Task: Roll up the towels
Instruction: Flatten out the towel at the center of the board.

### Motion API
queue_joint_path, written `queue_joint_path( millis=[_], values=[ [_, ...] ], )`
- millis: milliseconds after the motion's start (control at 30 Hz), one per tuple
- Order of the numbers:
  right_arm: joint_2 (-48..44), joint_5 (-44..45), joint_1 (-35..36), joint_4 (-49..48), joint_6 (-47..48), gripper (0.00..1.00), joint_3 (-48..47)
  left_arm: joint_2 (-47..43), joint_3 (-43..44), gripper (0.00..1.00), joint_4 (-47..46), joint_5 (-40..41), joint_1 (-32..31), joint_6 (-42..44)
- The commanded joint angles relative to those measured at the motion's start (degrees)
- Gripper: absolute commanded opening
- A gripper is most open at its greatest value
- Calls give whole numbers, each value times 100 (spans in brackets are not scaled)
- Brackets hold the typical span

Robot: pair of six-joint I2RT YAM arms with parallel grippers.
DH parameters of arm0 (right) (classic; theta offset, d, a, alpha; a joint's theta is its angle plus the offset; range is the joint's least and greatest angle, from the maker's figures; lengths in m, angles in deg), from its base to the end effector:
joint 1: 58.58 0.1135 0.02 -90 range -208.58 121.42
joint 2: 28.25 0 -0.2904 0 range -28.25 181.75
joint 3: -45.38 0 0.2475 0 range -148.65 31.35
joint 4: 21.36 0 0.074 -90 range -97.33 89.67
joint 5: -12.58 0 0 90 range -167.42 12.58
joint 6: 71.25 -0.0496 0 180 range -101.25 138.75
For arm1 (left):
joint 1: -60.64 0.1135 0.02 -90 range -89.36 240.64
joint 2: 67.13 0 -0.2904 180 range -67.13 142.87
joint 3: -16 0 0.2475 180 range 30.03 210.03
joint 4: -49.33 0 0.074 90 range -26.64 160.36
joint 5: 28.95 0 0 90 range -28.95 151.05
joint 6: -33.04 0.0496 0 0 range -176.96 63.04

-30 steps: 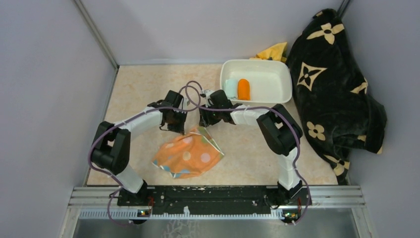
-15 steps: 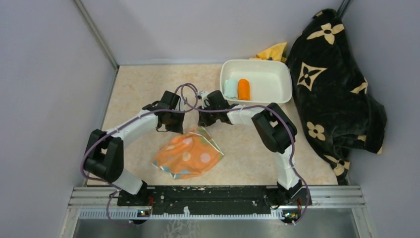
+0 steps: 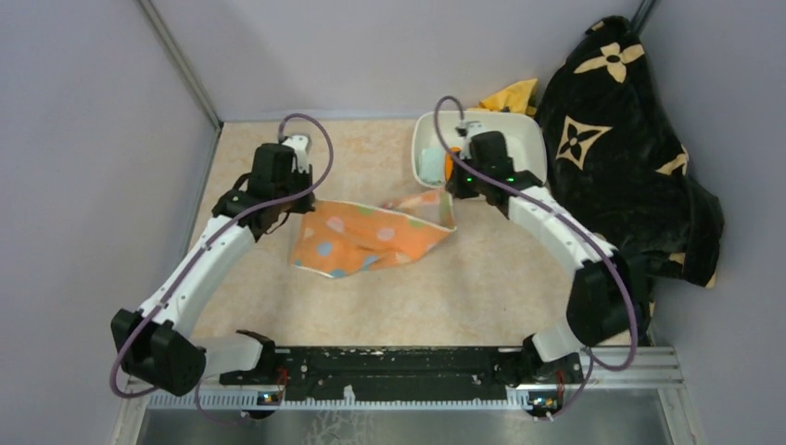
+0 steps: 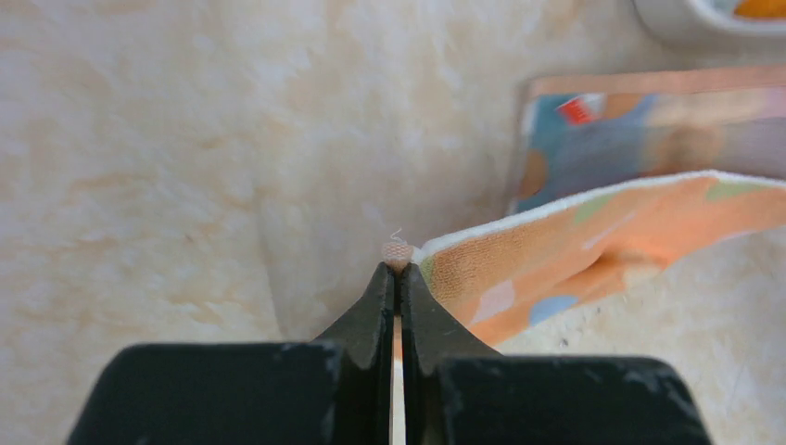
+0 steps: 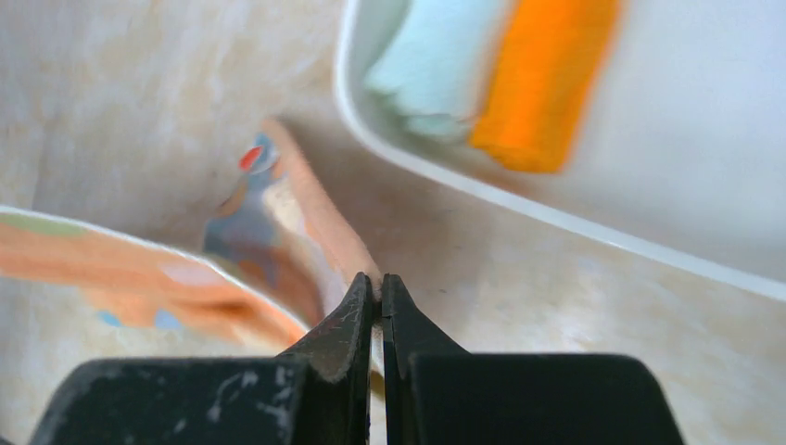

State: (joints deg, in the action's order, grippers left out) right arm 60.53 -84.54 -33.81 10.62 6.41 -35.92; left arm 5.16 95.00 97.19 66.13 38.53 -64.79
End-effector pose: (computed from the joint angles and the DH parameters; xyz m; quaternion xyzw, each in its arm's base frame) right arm 0.3192 0.1540 0.2933 -0.1241 0.8944 0.1888 0.3860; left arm 0.2522 -0.0977 0.3379 0.0949 0.9048 -0.0677 0.4095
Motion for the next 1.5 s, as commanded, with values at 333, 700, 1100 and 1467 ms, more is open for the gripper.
queue_joint_path(
  millis=[333, 700, 1100, 1467],
  values=[
    [-2428, 1730, -1091, 2271, -498, 0, -689, -1158, 192, 0, -1879, 1484, 322, 695],
    [-4746, 1659, -1112, 2780, -1943, 0, 2008, -3527, -2694, 2, -461, 1184, 322, -2327],
    [-5994, 1703, -1098, 4391, -3103, 46, 2061, -5908, -2737, 54, 1523, 1319, 323, -4408],
    [-4167, 847, -1105, 2181, -2191, 48, 2524, -2148, -2575, 64, -238, -488, 321, -2737]
  ],
)
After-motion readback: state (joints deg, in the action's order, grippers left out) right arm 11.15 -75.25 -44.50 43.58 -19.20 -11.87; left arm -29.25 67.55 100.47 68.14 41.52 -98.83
